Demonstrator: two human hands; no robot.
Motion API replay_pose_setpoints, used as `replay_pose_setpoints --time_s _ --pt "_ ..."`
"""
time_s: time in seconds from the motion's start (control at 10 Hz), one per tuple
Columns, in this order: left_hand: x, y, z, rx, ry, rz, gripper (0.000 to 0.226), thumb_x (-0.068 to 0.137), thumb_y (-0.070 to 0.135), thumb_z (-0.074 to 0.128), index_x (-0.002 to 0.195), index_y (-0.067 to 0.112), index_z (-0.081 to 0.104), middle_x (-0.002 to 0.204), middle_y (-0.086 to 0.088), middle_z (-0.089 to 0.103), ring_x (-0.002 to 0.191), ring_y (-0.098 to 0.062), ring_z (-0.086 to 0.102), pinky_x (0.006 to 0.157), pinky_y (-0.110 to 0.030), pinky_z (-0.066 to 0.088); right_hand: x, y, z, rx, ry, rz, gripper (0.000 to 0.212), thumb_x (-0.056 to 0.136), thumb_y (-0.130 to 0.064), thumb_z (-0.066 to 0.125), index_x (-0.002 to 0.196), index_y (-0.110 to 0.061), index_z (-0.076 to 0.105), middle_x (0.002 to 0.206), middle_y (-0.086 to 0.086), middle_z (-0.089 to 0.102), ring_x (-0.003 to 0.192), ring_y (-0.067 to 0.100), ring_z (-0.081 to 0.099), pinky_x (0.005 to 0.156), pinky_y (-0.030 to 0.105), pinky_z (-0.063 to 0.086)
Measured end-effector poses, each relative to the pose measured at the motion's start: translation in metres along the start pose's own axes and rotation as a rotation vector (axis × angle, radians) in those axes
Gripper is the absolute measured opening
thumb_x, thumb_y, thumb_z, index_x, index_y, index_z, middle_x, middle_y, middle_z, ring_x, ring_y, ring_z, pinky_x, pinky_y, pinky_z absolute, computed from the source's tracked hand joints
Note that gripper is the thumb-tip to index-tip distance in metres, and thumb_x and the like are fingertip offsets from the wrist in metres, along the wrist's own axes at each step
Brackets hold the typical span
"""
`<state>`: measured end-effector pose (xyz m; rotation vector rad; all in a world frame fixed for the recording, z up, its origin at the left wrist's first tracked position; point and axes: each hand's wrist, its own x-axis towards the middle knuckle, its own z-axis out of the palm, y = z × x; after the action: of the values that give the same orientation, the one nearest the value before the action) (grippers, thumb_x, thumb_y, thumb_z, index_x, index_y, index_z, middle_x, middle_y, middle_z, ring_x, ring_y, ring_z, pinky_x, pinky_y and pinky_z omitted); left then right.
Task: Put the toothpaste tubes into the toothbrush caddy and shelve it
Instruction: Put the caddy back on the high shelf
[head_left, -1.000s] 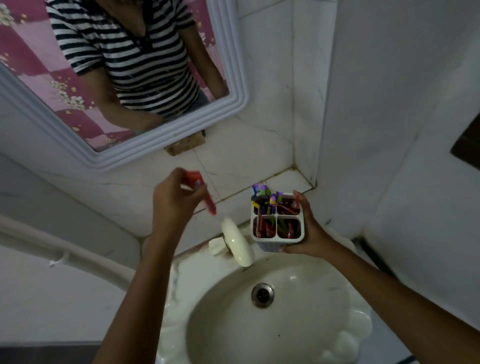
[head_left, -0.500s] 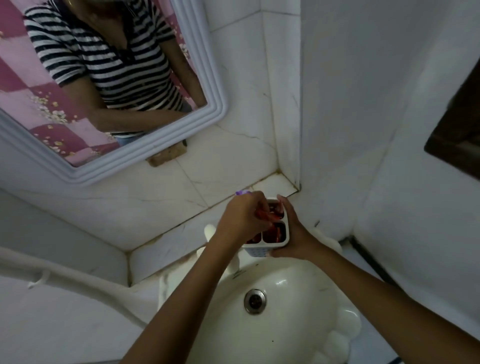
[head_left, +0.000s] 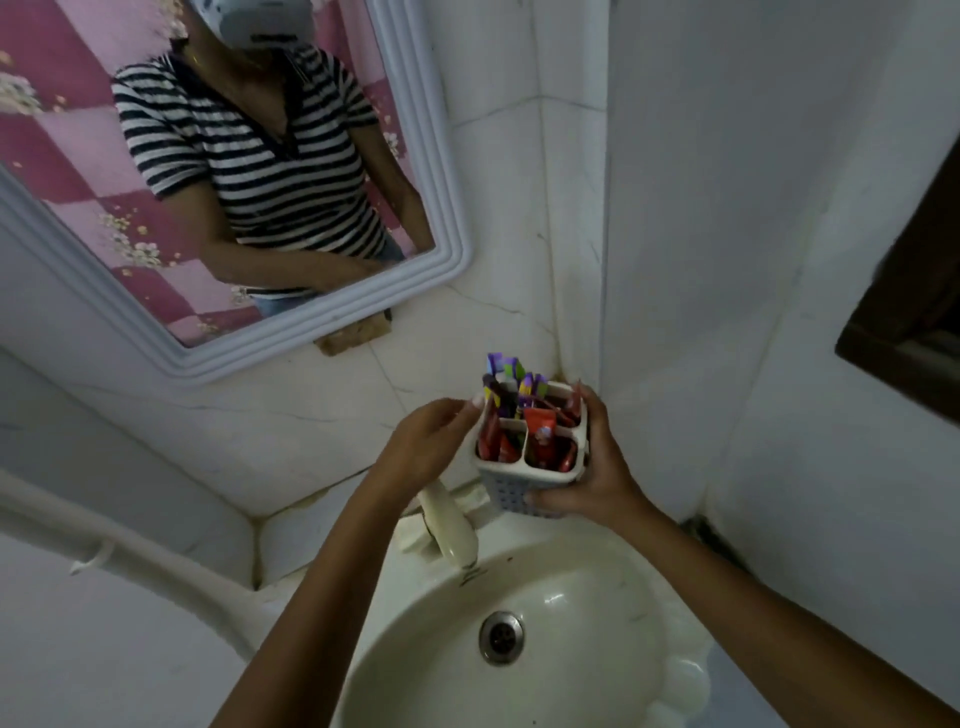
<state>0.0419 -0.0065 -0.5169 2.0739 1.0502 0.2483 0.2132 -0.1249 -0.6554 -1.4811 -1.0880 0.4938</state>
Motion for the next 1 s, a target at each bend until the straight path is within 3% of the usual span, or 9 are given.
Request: replay_pose_setpoints --time_s 0.1,0.2,0.3,0.4,0.5,0.6,0.7,0.8,1.0 --pt "-0.026 0.049 -0.028 -0.264 0.039 0.053 0.043 0.096 0.058 0.035 0.094 0.031 0.068 0.103 0.006 0.07 0.109 -0.019 0.063 0.093 -0.036 0.051 0.031 -0.065 -0.017 -0.033 0.106 -0.128 0.133 0.056 0.003 0.099 0.158 -0.035 0.022 0.15 -0.011 0.048 0.126 -0.011 0.053 0.098 0.006 0.047" --pt "-0.033 0.092 -0.072 -0.433 0.123 0.199 0.047 0.094 0.061 0.03 0.102 0.034 0.069 0.107 0.01 0.07 0.11 -0.011 0.062 0.101 -0.039 0.048 0.061 -0.144 -0.031 0.059 0.172 -0.289 0.126 0.053 0.003 0.096 0.152 -0.027 0.024 0.148 0.003 0.05 0.13 -0.002 0.057 0.102 0.016 0.049" --pt "-0.045 0.159 -0.135 -0.526 0.176 0.415 0.056 0.084 0.067 0.035 0.108 0.032 0.072 0.113 0.007 0.074 0.113 -0.013 0.065 0.106 -0.045 0.046 0.095 -0.239 -0.053 0.146 0.276 -0.444 0.12 0.053 -0.007 0.096 0.151 -0.027 0.03 0.142 -0.008 0.055 0.127 0.001 0.06 0.098 0.022 0.055" --pt "-0.071 0.227 -0.211 -0.43 0.279 0.7 0.039 0.083 0.063 0.042 0.088 0.046 0.076 0.096 0.02 0.077 0.105 -0.006 0.069 0.08 -0.024 0.059 0.129 -0.352 -0.083 0.201 0.368 -0.608 0.118 0.052 -0.011 0.095 0.152 -0.018 0.033 0.133 -0.012 0.061 0.114 -0.005 0.064 0.088 0.016 0.056" --pt "-0.099 0.284 -0.276 -0.079 0.581 0.939 0.055 0.084 0.072 0.044 0.126 0.039 0.06 0.129 0.01 0.066 0.124 -0.014 0.058 0.096 -0.039 0.054 0.16 -0.47 -0.116 0.278 0.417 -0.741 0.119 0.047 -0.019 0.094 0.152 -0.025 0.037 0.122 -0.01 0.067 0.1 -0.002 0.07 0.081 0.023 0.061" --pt "-0.114 0.334 -0.329 0.586 1.098 0.875 0.069 0.088 0.067 0.037 0.147 0.029 0.038 0.155 0.003 0.039 0.142 -0.017 0.036 0.114 -0.044 0.034 0.189 -0.574 -0.144 0.337 0.413 -0.747 0.128 0.039 -0.032 0.098 0.151 -0.035 0.035 0.13 0.002 0.067 0.106 0.025 0.073 0.085 0.053 0.063" --pt "-0.1 0.366 -0.375 0.872 1.231 0.758 0.076 0.09 0.064 0.031 0.152 0.02 0.027 0.162 -0.002 0.025 0.15 -0.021 0.022 0.12 -0.045 0.023 0.209 -0.654 -0.157 0.337 0.428 -0.706 0.132 0.033 -0.038 0.096 0.147 -0.046 0.031 0.137 0.005 0.056 0.111 0.035 0.068 0.074 0.062 0.063" --pt "-0.069 0.372 -0.406 0.994 1.157 0.583 0.08 0.092 0.065 0.03 0.154 0.017 0.018 0.164 -0.004 0.016 0.152 -0.022 0.015 0.122 -0.047 0.019 0.229 -0.702 -0.159 0.22 0.557 -0.68 0.138 0.037 -0.045 0.091 0.156 -0.042 0.02 0.139 0.007 0.043 0.121 0.035 0.058 0.089 0.056 0.06" --pt "-0.032 0.354 -0.417 1.035 1.178 0.566 0.094 0.078 0.074 0.009 0.156 0.022 0.0 0.166 0.001 0.003 0.153 -0.02 0.007 0.125 -0.044 0.003 0.297 -0.72 -0.151 -0.004 0.8 -0.492 0.14 0.058 -0.047 0.091 0.162 -0.037 -0.001 0.144 0.016 0.033 0.131 0.039 0.041 0.105 0.059 0.045"
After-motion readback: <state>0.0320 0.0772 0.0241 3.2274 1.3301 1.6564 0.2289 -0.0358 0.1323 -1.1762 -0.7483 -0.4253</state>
